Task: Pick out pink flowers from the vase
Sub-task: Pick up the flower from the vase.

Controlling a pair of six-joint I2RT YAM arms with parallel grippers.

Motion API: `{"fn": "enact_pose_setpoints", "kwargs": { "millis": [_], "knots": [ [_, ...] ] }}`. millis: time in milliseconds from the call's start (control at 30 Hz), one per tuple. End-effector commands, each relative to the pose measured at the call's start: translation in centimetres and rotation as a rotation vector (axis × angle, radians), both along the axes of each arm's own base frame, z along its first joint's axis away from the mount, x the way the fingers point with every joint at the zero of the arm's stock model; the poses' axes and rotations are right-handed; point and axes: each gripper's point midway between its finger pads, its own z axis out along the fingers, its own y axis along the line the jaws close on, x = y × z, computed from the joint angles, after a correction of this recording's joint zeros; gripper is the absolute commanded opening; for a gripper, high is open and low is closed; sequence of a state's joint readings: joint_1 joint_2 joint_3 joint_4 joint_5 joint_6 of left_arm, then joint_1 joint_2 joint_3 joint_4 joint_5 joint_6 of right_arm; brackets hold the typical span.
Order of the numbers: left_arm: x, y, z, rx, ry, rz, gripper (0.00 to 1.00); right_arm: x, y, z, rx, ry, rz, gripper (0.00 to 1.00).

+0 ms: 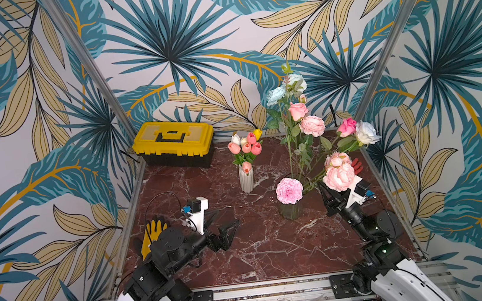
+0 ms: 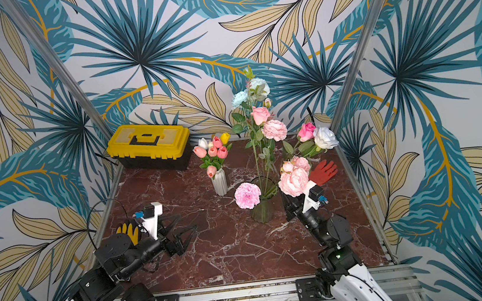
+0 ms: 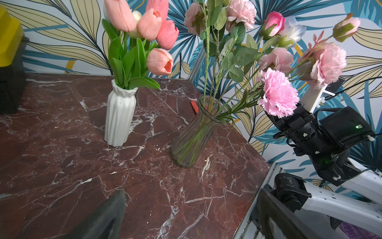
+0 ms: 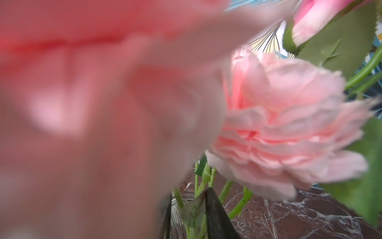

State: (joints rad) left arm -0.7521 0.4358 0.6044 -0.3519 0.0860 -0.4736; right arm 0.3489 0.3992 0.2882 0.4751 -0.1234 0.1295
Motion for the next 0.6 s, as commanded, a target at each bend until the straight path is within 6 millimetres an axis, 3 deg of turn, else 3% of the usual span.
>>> {"fn": "enact_pose_setpoints", "kwargs": {
  "millis": [0, 167, 300, 567],
  "knots": [
    [0.1, 0.2, -0.4, -0.011, -0.01, 0.012, 1.0, -0.9, -0.8, 0.3, -0.013, 0.0, -0.03, 0.32],
    [0.1, 0.4, -0.6, -0.01, -0.014, 0.023, 1.0, -2.7, -0.9, -0.7, -0.056, 0.044, -0.008, 0.33],
    [0.2, 0.4, -0.7, -0.006, -0.013, 0.026, 1.0, -3.8, -1.0, -0.1, -0.054, 0.014, 0.01, 0.33],
    [0.0, 0.4, -0.7, -0.015, -0.015, 0.015, 1.0, -1.9, 0.7, 1.7, -0.03, -0.032, 0.068, 0.32]
  ]
}}
